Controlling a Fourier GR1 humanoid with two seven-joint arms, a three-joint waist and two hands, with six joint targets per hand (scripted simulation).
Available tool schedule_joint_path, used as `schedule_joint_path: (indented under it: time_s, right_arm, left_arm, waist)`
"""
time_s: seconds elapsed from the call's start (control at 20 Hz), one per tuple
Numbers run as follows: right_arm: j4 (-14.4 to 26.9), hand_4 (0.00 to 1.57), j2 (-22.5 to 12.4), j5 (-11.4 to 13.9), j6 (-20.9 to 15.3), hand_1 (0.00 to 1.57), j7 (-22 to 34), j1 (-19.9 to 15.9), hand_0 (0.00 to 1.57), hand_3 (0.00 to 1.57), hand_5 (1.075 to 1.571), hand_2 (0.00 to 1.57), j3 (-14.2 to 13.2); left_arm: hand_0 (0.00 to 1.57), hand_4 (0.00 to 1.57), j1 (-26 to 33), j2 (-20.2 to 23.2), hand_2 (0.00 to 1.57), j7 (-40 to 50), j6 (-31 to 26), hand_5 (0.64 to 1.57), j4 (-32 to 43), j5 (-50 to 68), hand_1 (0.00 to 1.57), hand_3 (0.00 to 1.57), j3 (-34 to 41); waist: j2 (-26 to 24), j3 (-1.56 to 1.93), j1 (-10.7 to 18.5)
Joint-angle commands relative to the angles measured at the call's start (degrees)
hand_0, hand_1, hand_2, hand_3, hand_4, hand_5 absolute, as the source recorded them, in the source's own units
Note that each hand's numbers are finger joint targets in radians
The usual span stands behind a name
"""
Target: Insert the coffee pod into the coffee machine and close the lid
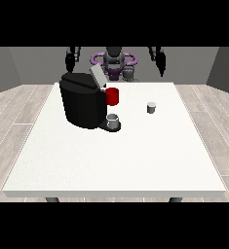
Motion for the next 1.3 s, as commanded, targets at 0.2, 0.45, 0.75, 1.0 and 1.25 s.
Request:
schedule_joint_path:
  time_s: [0.2,0.45,0.75,1.0,1.25]
  right_arm:
    - [1.7,0.13,0.4,-1.0,1.2,0.0,2.5,-2.3,0.0,0.0,1.571,0.0,-0.4]
    - [1.1,0.09,4.2,-0.7,-6.6,0.0,-4.2,-0.5,0.0,0.0,1.571,0.0,-4.5]
    - [2.3,0.17,3.4,-1.4,-3.7,0.0,-7.2,-0.7,0.0,0.0,1.571,0.0,-3.9]
    - [-3.3,0.17,4.7,-0.1,-5.3,0.0,-0.6,-3.3,0.0,0.0,1.571,0.0,-0.6]
    - [2.8,0.23,3.0,-2.6,-2.2,0.0,-8.9,-5.1,0.0,0.0,1.571,0.0,-2.7]
  left_arm:
    - [0.0,0.27,-4.6,0.1,0.0,-5.0,-3.6,1.571,1.3,2.7,0.0,0.0,1.7]
    - [0.0,0.24,-1.4,2.1,0.0,-8.0,-6.2,1.571,1.3,1.2,0.0,0.0,1.0]
    - [0.0,0.0,-7.2,9.2,0.0,-10.7,-6.9,1.571,8.1,-4.3,0.0,0.0,4.6]
    - [0.0,0.0,-16.5,14.1,0.0,-4.6,-10.5,1.571,17.3,-0.5,0.0,0.0,10.2]
    - [0.0,0.0,-21.5,15.5,0.0,-3.6,-11.2,1.571,22.3,-3.0,0.0,0.0,9.2]
  waist:
    - [0.6,-0.99,-1.1]
    - [-1.3,-0.97,-1.5]
    - [3.1,-0.97,-4.0]
    - [4.7,-1.01,-8.3]
    - [9.7,-0.96,-8.2]
